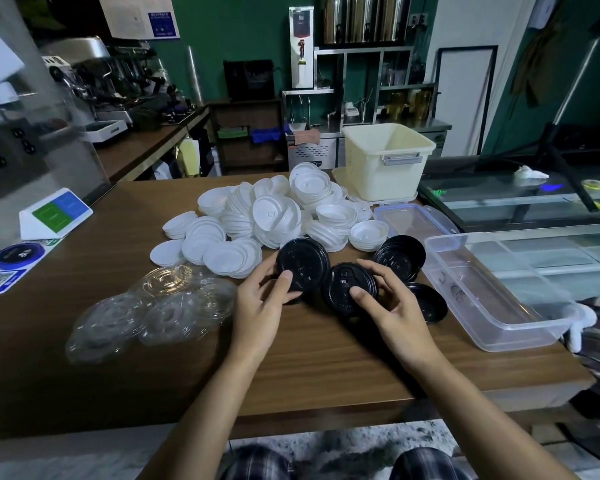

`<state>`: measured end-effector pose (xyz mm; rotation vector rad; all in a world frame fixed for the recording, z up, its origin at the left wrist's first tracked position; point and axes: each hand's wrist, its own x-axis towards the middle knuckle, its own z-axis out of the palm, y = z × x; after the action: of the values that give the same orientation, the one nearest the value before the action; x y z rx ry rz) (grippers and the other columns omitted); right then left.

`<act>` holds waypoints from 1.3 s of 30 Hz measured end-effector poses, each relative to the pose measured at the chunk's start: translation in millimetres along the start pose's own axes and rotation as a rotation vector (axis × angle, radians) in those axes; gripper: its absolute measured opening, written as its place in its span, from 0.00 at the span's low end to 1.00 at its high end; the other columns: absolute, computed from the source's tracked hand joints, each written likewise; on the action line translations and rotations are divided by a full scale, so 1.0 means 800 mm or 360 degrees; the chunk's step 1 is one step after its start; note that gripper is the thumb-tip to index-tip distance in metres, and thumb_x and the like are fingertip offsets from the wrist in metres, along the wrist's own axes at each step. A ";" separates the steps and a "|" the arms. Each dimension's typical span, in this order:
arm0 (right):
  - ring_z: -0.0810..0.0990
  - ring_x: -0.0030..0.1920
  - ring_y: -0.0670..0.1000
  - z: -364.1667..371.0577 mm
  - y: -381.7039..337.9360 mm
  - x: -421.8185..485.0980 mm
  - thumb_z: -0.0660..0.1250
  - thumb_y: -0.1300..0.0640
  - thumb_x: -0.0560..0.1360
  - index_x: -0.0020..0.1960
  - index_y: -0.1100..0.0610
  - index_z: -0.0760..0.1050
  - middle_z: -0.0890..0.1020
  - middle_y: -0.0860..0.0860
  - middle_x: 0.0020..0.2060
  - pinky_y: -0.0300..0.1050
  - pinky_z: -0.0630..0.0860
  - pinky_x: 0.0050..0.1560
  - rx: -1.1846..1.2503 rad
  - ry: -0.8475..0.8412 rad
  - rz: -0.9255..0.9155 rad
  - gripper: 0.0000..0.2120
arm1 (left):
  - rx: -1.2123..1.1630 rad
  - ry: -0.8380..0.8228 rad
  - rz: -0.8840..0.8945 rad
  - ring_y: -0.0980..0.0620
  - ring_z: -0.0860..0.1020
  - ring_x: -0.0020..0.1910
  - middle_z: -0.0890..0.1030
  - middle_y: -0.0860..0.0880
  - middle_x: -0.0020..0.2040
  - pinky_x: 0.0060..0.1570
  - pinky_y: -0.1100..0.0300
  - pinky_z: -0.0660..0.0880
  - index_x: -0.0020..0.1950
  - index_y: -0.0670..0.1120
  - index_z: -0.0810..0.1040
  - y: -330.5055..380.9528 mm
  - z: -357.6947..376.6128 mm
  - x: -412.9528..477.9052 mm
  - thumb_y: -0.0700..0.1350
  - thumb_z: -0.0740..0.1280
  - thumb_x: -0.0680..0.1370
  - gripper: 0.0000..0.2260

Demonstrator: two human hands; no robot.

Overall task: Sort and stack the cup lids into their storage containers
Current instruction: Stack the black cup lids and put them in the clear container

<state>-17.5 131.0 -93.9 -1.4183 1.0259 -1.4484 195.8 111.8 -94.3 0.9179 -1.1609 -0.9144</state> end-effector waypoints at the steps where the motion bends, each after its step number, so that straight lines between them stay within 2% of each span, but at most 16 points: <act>1: 0.84 0.62 0.49 0.000 0.000 0.000 0.73 0.64 0.80 0.68 0.53 0.79 0.86 0.50 0.59 0.42 0.77 0.67 -0.0005 -0.0011 -0.0003 0.19 | 0.0006 -0.0054 -0.0023 0.46 0.84 0.60 0.85 0.49 0.60 0.49 0.53 0.84 0.71 0.45 0.78 0.000 0.001 -0.001 0.35 0.65 0.84 0.16; 3: 0.83 0.63 0.49 0.001 0.000 0.000 0.72 0.63 0.80 0.69 0.52 0.78 0.86 0.50 0.60 0.42 0.76 0.68 -0.0022 -0.0041 -0.0017 0.19 | 0.0080 -0.0197 -0.0007 0.49 0.83 0.59 0.83 0.48 0.63 0.47 0.54 0.84 0.74 0.48 0.76 0.000 0.003 -0.004 0.38 0.65 0.85 0.18; 5: 0.82 0.65 0.48 0.001 -0.002 -0.001 0.72 0.60 0.80 0.70 0.52 0.78 0.85 0.50 0.62 0.42 0.74 0.70 -0.0051 -0.0077 -0.0036 0.19 | 0.0255 -0.0310 0.0096 0.52 0.81 0.55 0.81 0.53 0.60 0.46 0.58 0.82 0.75 0.55 0.75 -0.001 0.006 -0.007 0.43 0.64 0.84 0.19; 7: 0.81 0.68 0.47 0.002 -0.003 -0.002 0.71 0.57 0.81 0.71 0.51 0.78 0.85 0.47 0.64 0.41 0.73 0.72 -0.0081 -0.0106 -0.0046 0.19 | 0.0372 -0.0350 0.0169 0.52 0.81 0.57 0.81 0.56 0.63 0.51 0.58 0.81 0.75 0.55 0.75 -0.002 0.008 -0.008 0.42 0.64 0.85 0.18; 10: 0.78 0.71 0.46 0.002 -0.005 -0.002 0.68 0.54 0.83 0.72 0.50 0.77 0.83 0.45 0.67 0.43 0.71 0.75 -0.0114 -0.0153 -0.0040 0.18 | 0.0390 -0.0248 0.0212 0.49 0.82 0.61 0.83 0.52 0.63 0.63 0.51 0.78 0.64 0.49 0.77 -0.005 0.009 -0.008 0.40 0.67 0.84 0.10; 12: 0.78 0.71 0.45 0.003 -0.005 -0.003 0.67 0.53 0.83 0.72 0.49 0.78 0.82 0.45 0.68 0.45 0.70 0.76 -0.0126 -0.0179 -0.0027 0.18 | 0.0342 -0.0191 0.0157 0.50 0.83 0.59 0.85 0.52 0.61 0.63 0.49 0.79 0.57 0.48 0.77 -0.003 0.010 -0.009 0.39 0.70 0.82 0.07; 14: 0.77 0.72 0.46 0.004 -0.004 -0.003 0.66 0.52 0.83 0.72 0.49 0.78 0.82 0.45 0.68 0.49 0.69 0.77 -0.0148 -0.0198 -0.0025 0.17 | 0.0347 -0.0194 0.0129 0.51 0.84 0.57 0.85 0.54 0.59 0.59 0.52 0.80 0.55 0.49 0.79 0.000 0.010 -0.010 0.38 0.71 0.82 0.07; 17: 0.78 0.72 0.48 0.004 -0.001 -0.002 0.65 0.51 0.84 0.71 0.51 0.78 0.82 0.46 0.67 0.53 0.69 0.77 -0.0139 -0.0210 -0.0014 0.17 | 0.0387 -0.0285 0.0141 0.51 0.84 0.57 0.85 0.53 0.58 0.57 0.59 0.79 0.58 0.51 0.82 0.005 0.013 -0.014 0.39 0.70 0.82 0.08; 20: 0.79 0.70 0.48 0.002 -0.001 -0.003 0.64 0.52 0.84 0.70 0.52 0.78 0.84 0.46 0.66 0.52 0.71 0.76 -0.0087 -0.0204 0.0008 0.16 | 0.0349 -0.0370 0.0079 0.47 0.83 0.60 0.84 0.51 0.62 0.61 0.56 0.79 0.61 0.52 0.82 0.006 0.014 -0.016 0.42 0.73 0.81 0.11; 23: 0.80 0.69 0.47 0.003 -0.003 -0.002 0.64 0.51 0.84 0.70 0.51 0.78 0.84 0.46 0.65 0.50 0.71 0.75 -0.0071 -0.0204 0.0014 0.16 | 0.0337 -0.0375 0.0033 0.47 0.83 0.59 0.84 0.52 0.62 0.59 0.56 0.80 0.62 0.54 0.82 0.009 0.013 -0.016 0.43 0.75 0.79 0.13; 26: 0.79 0.70 0.49 0.003 -0.002 -0.001 0.63 0.52 0.85 0.70 0.52 0.78 0.84 0.47 0.65 0.50 0.71 0.75 -0.0057 -0.0191 0.0019 0.15 | 0.0284 -0.0374 0.0041 0.50 0.83 0.59 0.83 0.54 0.64 0.58 0.59 0.79 0.65 0.52 0.79 0.011 0.012 -0.016 0.38 0.74 0.79 0.17; 30: 0.79 0.69 0.48 0.003 -0.004 -0.002 0.62 0.50 0.86 0.69 0.51 0.79 0.84 0.47 0.65 0.48 0.70 0.75 -0.0010 -0.0197 0.0057 0.15 | 0.0185 -0.0343 0.0055 0.47 0.82 0.63 0.84 0.47 0.61 0.65 0.51 0.79 0.62 0.46 0.80 0.007 0.010 -0.016 0.33 0.73 0.78 0.15; 33: 0.79 0.70 0.48 0.004 -0.005 -0.003 0.64 0.48 0.84 0.69 0.51 0.78 0.83 0.47 0.66 0.47 0.70 0.75 -0.0040 -0.0236 0.0035 0.16 | 0.0234 -0.0325 0.0166 0.46 0.83 0.61 0.84 0.47 0.58 0.66 0.50 0.79 0.59 0.44 0.82 0.005 0.012 -0.017 0.32 0.72 0.78 0.12; 35: 0.79 0.70 0.48 0.004 -0.003 -0.003 0.66 0.48 0.82 0.70 0.51 0.78 0.83 0.47 0.65 0.46 0.71 0.74 -0.0065 -0.0262 0.0018 0.18 | 0.0363 -0.0353 0.0316 0.45 0.82 0.62 0.82 0.49 0.59 0.64 0.51 0.79 0.61 0.44 0.84 0.004 0.014 -0.019 0.33 0.72 0.79 0.13; 39: 0.80 0.68 0.49 0.001 -0.002 -0.001 0.68 0.56 0.84 0.70 0.54 0.78 0.84 0.49 0.64 0.43 0.73 0.72 -0.0038 -0.0267 -0.0002 0.15 | 0.0745 -0.0364 0.0613 0.48 0.79 0.64 0.79 0.52 0.61 0.61 0.52 0.80 0.67 0.48 0.83 0.001 0.018 -0.018 0.39 0.70 0.82 0.15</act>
<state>-16.9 132.4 -92.8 -1.5300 0.9391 -1.2975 179.2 124.2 -96.2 0.9258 -1.7243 -0.4443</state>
